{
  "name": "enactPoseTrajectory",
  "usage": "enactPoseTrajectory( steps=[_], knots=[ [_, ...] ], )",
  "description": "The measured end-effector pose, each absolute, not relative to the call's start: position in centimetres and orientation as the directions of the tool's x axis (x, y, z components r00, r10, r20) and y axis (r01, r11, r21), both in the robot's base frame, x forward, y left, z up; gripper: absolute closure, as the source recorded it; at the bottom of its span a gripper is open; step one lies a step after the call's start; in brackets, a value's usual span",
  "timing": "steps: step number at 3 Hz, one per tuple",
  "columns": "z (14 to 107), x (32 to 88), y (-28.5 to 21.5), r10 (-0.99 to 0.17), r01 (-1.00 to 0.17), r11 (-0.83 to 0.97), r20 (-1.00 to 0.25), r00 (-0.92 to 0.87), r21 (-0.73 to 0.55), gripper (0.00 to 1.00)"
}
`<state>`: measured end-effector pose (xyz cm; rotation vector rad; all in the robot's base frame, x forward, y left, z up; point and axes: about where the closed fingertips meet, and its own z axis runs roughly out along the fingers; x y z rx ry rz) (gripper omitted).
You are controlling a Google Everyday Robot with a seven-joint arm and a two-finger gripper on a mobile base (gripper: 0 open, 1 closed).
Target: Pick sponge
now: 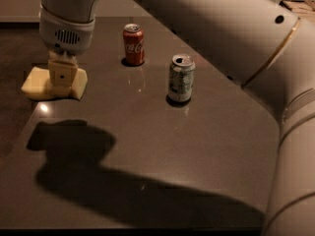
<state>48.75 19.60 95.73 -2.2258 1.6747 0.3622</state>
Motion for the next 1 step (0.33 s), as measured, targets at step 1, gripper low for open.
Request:
enactPoseTrajectory(
  steps=[1],
  knots=[
    [95.78,48.71,19.55,-0.875,-0.96,-0.257,-0.393,0.281,-0.114,1.0]
  ],
)
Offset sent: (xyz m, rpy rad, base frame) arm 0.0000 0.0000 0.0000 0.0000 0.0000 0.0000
